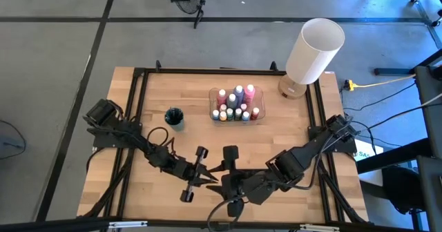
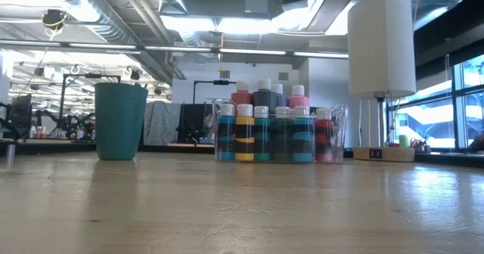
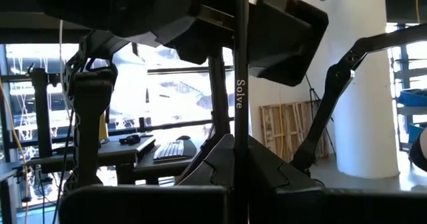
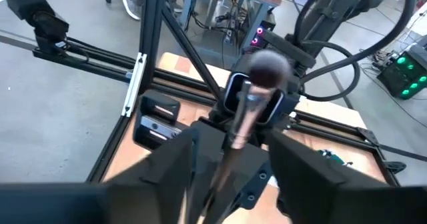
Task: Pick & Place Paint Supplies
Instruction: Put the black paint brush into the green cup
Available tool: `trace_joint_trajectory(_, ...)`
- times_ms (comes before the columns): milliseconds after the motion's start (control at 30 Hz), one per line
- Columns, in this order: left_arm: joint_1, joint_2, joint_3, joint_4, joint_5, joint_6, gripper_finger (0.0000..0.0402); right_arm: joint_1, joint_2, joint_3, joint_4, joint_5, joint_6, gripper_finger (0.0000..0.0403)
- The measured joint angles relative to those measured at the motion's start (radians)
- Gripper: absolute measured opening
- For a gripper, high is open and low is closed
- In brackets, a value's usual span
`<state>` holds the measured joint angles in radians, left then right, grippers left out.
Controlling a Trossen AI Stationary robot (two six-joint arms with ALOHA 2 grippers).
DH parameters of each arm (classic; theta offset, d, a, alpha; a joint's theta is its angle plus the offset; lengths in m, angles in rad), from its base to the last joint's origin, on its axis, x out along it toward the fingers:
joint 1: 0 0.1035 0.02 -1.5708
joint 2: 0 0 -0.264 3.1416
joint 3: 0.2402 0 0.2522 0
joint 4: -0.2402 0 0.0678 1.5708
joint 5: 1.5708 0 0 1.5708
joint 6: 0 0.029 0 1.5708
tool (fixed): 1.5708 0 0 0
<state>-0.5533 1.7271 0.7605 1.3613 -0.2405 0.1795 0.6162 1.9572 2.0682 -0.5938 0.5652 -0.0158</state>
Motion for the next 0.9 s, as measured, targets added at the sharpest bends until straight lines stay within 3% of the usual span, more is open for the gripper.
trace_joint_trajectory(233,-0.001,0.0,0.0,0.0,0.0,0.007,0.0004,-0.017,0.0,0.0,-0.032,-0.076,0.0,0.007)
trace_joint_trajectory(367,-0.001,0.0,0.0,-0.003,0.001,0.015,0.0004,-0.021,0.0,0.0,-0.04,-0.117,0.011,0.002)
trace_joint_trajectory(567,-0.001,0.0,0.0,-0.01,0.0,0.011,0.0014,-0.021,0.0,0.0,-0.052,-0.108,0.032,0.0017)
trace_joint_trajectory(900,-0.001,0.0,0.0,-0.016,-0.003,0.004,0.0078,-0.019,0.0,0.0,-0.089,-0.074,0.06,0.0017)
